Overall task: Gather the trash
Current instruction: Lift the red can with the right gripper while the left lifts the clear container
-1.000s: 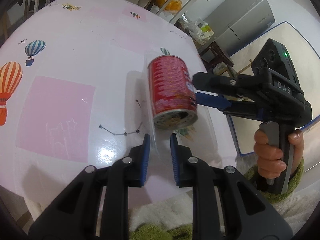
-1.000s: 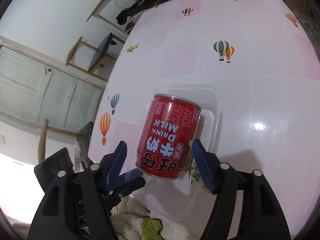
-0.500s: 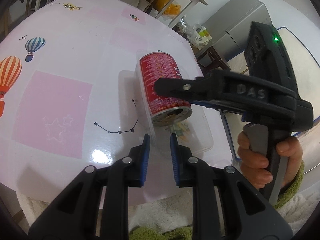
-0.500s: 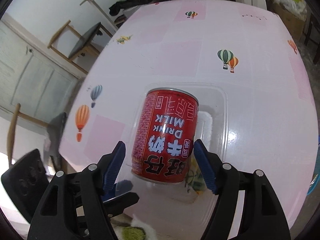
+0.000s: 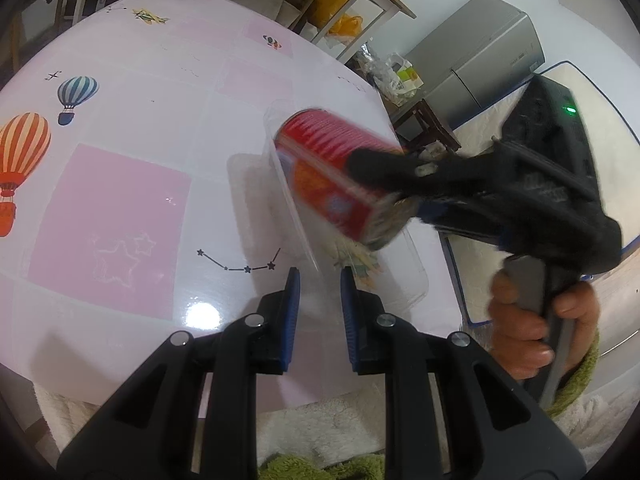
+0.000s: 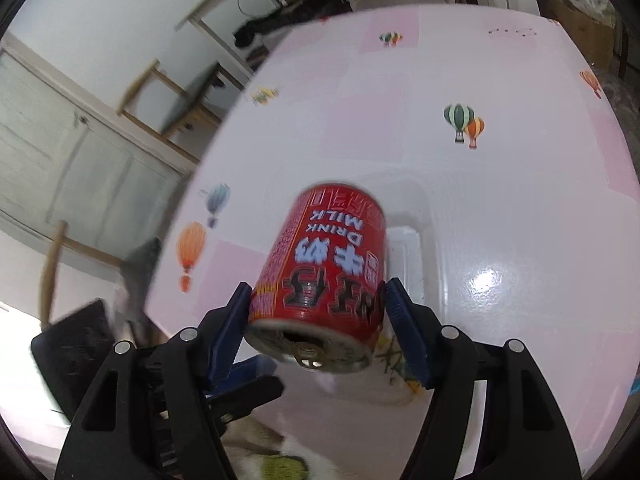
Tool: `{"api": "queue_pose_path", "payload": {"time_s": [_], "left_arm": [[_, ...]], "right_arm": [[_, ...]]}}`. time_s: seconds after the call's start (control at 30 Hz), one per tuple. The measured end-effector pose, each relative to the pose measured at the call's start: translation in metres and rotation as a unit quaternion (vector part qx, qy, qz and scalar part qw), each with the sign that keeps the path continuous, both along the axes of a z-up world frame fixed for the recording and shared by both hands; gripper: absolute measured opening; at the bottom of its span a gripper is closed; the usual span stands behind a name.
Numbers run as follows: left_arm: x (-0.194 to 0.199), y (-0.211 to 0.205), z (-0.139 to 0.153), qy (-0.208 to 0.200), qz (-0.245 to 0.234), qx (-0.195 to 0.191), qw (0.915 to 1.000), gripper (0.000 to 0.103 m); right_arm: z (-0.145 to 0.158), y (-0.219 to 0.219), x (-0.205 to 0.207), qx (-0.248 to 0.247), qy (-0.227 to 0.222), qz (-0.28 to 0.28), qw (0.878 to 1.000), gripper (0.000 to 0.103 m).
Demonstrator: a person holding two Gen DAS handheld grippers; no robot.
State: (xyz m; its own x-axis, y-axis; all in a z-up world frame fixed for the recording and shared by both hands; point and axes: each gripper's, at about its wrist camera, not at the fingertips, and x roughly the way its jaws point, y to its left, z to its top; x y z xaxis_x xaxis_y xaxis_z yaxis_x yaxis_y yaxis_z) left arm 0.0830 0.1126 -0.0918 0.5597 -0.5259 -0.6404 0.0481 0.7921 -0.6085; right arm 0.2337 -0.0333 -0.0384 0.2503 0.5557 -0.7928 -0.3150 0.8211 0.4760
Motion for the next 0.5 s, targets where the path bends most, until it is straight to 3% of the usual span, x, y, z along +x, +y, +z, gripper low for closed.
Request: {"api": "queue_pose_path", "payload": {"time_s": [0.17, 0.27, 0.37, 0.5], "left_arm": [[-0.002, 0.0, 0.0, 0.001, 0.005, -0.001, 1.0, 0.019], [-0.003, 0.004, 0.001, -0.002, 0.01, -0.002, 0.9999, 0.011], [-0.007, 0.012, 0.005, -0.008, 0.022, 0.003, 0.9997, 0.006], [-0.014, 0.029, 0.009, -0.013, 0.046, 0.016, 0.9987, 0.004]], "right_arm": [[0.033, -0.026, -0.008, 0.03, -0.032, -0.022, 0.999, 0.066], [0.054, -0.046, -0.016, 0.025, -0.059, -0.04, 0.997, 0.066], [0.069, -0.067, -0.023, -0.006, -0.077, -0.055, 0.996, 0.066], [0.063, -0.081, -0.03, -0.075, -0.063, -0.047, 0.994, 0.066]]}}
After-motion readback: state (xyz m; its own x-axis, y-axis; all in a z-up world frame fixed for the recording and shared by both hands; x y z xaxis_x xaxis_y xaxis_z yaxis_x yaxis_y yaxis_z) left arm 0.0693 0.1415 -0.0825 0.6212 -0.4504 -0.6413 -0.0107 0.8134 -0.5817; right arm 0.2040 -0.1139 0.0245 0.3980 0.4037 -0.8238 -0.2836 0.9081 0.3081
